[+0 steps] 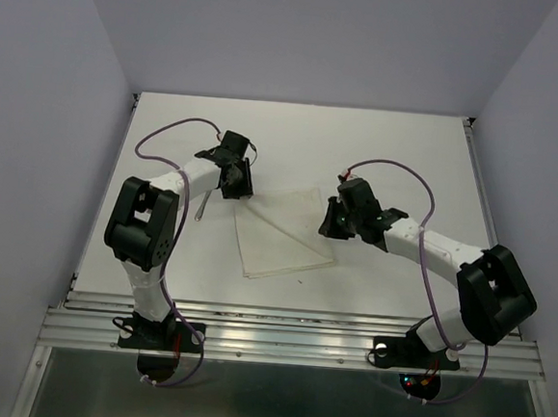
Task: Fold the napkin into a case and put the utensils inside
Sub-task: Smooth out the upper triangle-folded napkin at the center of the board.
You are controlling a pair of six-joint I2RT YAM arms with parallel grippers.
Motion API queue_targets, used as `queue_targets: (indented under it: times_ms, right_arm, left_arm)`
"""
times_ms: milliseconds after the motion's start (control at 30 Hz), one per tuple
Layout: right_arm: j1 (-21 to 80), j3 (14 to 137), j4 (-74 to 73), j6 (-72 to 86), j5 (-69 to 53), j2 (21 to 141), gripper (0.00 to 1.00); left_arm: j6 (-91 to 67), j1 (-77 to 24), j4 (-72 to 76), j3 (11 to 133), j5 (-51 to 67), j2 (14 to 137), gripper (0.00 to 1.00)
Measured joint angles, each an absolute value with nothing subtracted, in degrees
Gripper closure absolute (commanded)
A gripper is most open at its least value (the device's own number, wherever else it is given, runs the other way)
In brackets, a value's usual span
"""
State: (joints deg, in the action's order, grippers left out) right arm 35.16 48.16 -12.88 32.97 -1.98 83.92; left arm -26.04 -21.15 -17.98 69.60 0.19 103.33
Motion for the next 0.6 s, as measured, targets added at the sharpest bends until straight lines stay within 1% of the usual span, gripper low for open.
queue_targets:
  times_ms: [233, 467, 600]
  right_arm:
    - [37.95, 55.48, -9.87, 32.82, -2.59, 91.90, 0.89]
    - [38.68, 55.77, -8.54, 33.91, -1.32, 100.03, 0.91]
    - [38.68, 55.83, -7.99, 34.50, -0.58, 100.49, 0.90]
  left_arm:
    - [-26.17, -21.15, -17.32, 72.60, 1.83, 106.78, 0.56]
    - [-26.17, -21.12, -18.00, 73.97, 2.02, 107.94, 0.57]
    - [-26.17, -21.12, -19.44, 74.67, 0.51, 107.79, 0.57]
